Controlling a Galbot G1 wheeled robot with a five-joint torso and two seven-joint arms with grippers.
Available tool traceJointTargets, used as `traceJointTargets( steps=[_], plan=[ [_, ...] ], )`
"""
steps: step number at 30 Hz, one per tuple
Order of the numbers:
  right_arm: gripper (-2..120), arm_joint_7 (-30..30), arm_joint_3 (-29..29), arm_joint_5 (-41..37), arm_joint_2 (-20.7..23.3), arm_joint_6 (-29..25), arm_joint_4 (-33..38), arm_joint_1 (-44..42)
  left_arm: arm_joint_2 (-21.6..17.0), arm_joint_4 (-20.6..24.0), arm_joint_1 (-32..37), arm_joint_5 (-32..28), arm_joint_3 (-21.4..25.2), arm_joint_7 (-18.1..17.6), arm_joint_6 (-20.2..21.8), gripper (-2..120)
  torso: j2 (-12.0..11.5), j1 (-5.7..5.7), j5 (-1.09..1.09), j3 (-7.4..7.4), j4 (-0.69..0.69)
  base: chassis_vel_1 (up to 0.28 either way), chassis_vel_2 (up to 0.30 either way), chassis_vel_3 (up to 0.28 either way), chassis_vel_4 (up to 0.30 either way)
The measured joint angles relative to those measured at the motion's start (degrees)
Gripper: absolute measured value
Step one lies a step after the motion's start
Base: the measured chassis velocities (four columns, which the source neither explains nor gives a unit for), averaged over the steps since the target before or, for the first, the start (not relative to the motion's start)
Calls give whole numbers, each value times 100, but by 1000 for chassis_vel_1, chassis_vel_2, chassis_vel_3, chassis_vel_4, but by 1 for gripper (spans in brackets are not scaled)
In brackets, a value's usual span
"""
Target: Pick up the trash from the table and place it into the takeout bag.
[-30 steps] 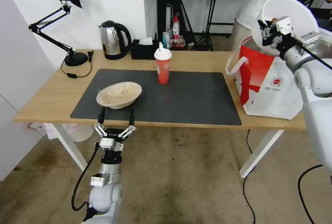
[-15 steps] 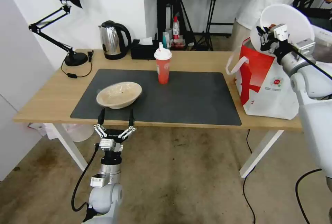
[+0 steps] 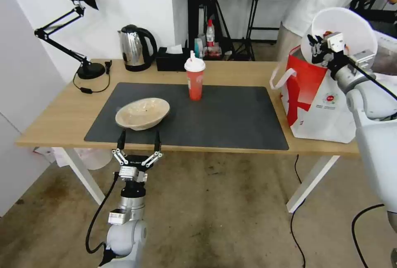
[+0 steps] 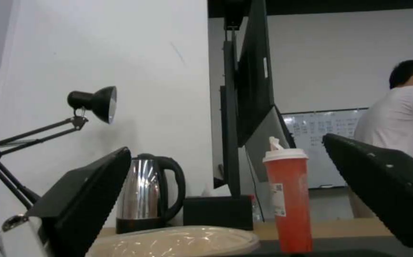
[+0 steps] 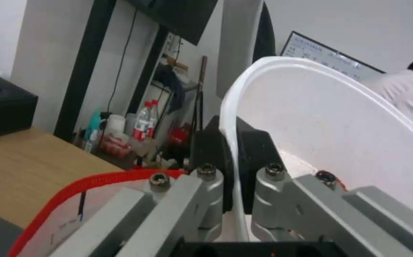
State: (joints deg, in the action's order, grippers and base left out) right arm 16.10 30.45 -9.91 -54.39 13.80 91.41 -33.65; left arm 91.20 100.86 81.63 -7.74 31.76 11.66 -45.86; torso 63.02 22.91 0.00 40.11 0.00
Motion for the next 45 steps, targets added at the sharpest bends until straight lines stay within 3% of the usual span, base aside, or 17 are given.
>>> traceJointTargets(
  steps=[26,45],
  plan=[
    [0,-12,-98,-9,7,-27,-266,463,-1,9,-1,9,-2,4,0,100,0,0,0,0,0,0,0,0,0],
    [0,-15,-76,29,-128,-142,-380,282,-1,-7,3,11,36,4,1,100,0,0,0,0,0,0,0,0,0]
  ],
)
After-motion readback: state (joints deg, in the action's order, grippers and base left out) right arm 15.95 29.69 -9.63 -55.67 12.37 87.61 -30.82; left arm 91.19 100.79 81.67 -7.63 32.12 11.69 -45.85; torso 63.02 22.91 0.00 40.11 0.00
